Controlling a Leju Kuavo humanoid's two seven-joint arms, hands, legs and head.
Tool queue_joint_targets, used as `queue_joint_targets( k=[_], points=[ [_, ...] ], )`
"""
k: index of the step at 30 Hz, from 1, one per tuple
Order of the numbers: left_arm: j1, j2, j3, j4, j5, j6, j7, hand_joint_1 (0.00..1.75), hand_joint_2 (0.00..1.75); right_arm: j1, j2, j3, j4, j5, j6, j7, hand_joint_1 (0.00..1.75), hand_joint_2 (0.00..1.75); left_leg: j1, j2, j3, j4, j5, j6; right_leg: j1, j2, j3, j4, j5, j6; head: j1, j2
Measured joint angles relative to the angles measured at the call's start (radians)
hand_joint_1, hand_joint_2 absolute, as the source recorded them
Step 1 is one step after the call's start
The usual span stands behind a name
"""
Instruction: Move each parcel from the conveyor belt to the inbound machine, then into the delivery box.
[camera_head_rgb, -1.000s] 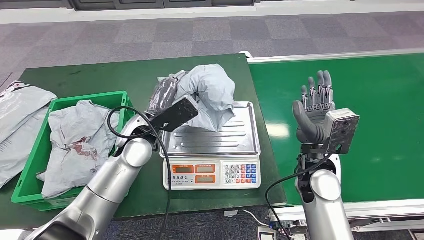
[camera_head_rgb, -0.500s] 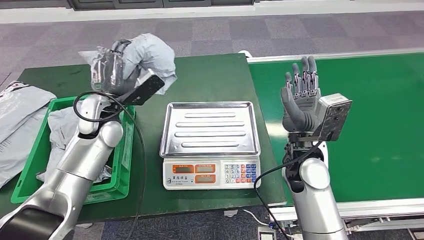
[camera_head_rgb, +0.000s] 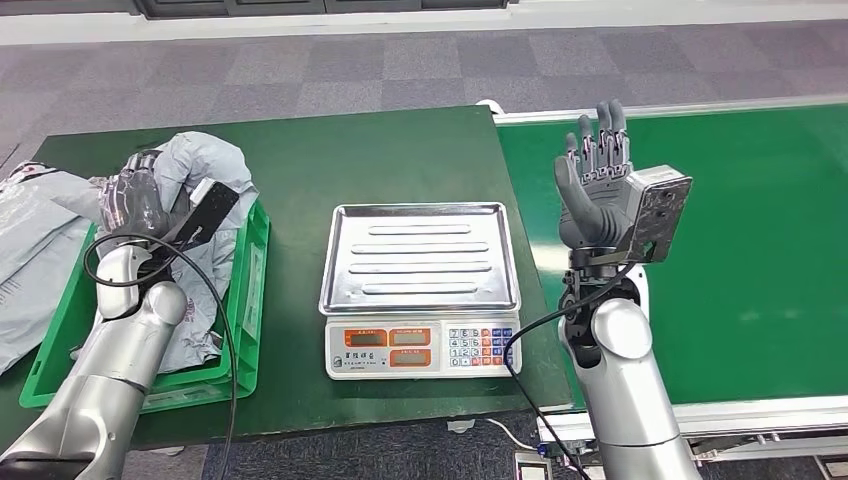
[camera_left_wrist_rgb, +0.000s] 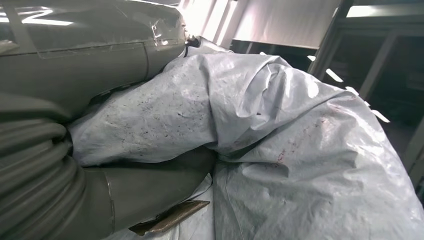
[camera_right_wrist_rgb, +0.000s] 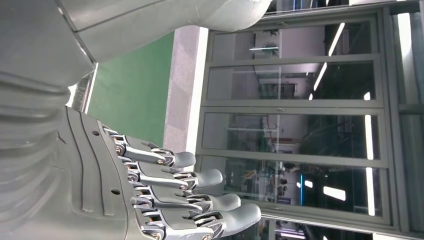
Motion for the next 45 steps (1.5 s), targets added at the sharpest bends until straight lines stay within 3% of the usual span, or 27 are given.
queue_joint_targets(
  k=[4, 7, 8, 11, 12, 18, 25, 32, 45],
  points=[
    [0.032, 0.005, 0.027, -0.016, -0.013, -0.026, -0.001, 1.75, 1.75, 0.0, 0.0, 0.0, 0.004, 0.004, 0.004, 0.002, 0.0, 1.75, -0.001, 0.0, 0.0, 0.0, 0.0, 0.0, -0.001, 0.0, 0.0, 0.0, 0.0, 0.0, 0.0, 0.0],
    [0.102, 0.02, 0.055, -0.06, -0.016, -0.046, -0.017, 1.75, 1.75, 0.002, 0.0, -0.001, 0.01, 0.006, 0.008, 0.002, 0.0, 1.75, -0.001, 0.003, 0.001, 0.0, -0.001, 0.0, -0.002, 0.003, -0.001, 0.0, 0.0, 0.0, 0.0, 0.0],
    [0.131, 0.026, 0.067, -0.081, -0.017, -0.053, -0.025, 1.38, 1.75, 0.004, -0.001, -0.002, 0.012, 0.006, 0.009, 0.0, 0.0, 1.75, 0.0, 0.004, 0.001, 0.0, -0.001, 0.0, -0.001, 0.004, -0.002, 0.0, 0.0, 0.0, 0.0, 0.0],
    [0.22, 0.039, 0.106, -0.161, -0.015, -0.089, -0.044, 0.07, 1.75, 0.017, -0.004, -0.008, 0.013, 0.013, 0.012, -0.003, 0.0, 1.75, 0.0, 0.005, 0.001, 0.0, -0.001, 0.0, -0.001, 0.004, -0.003, 0.0, 0.0, 0.0, 0.0, 0.0],
    [0.25, 0.044, 0.119, -0.191, -0.013, -0.105, -0.047, 0.0, 1.75, 0.022, -0.005, -0.01, 0.013, 0.017, 0.014, -0.003, 0.0, 1.75, 0.0, 0.005, 0.001, 0.0, -0.001, -0.001, -0.001, 0.004, -0.003, 0.0, 0.0, 0.0, 0.0, 0.0],
    [0.39, 0.055, 0.184, -0.349, 0.005, -0.15, -0.047, 0.0, 1.75, 0.029, -0.007, -0.02, 0.013, 0.053, 0.03, 0.006, 0.0, 1.75, 0.0, 0.005, 0.0, 0.0, -0.002, -0.001, 0.0, 0.004, -0.003, 0.0, -0.001, -0.001, 0.0, 0.0],
    [0.471, 0.067, 0.24, -0.494, 0.086, -0.169, -0.047, 0.0, 1.75, 0.031, -0.005, -0.022, 0.016, 0.093, 0.078, 0.045, 0.0, 1.75, 0.0, 0.004, -0.001, 0.0, -0.001, -0.001, 0.0, 0.004, -0.003, 0.0, 0.0, -0.001, 0.0, 0.0],
    [0.504, 0.067, 0.274, -0.571, 0.109, -0.177, -0.048, 0.0, 1.75, 0.031, -0.002, -0.024, 0.023, 0.099, 0.084, 0.051, 0.0, 1.75, 0.0, 0.003, -0.001, 0.0, -0.001, -0.001, 0.0, 0.003, -0.003, 0.0, 0.0, 0.0, 0.0, 0.0],
    [0.515, 0.067, 0.279, -0.602, 0.129, -0.177, -0.055, 0.0, 1.75, 0.031, 0.0, -0.025, 0.027, 0.1, 0.084, 0.051, 0.0, 1.75, 0.0, 0.003, -0.001, 0.0, -0.001, -0.001, 0.0, 0.003, -0.002, 0.0, 0.0, 0.0, 0.0, 0.0]
  ],
)
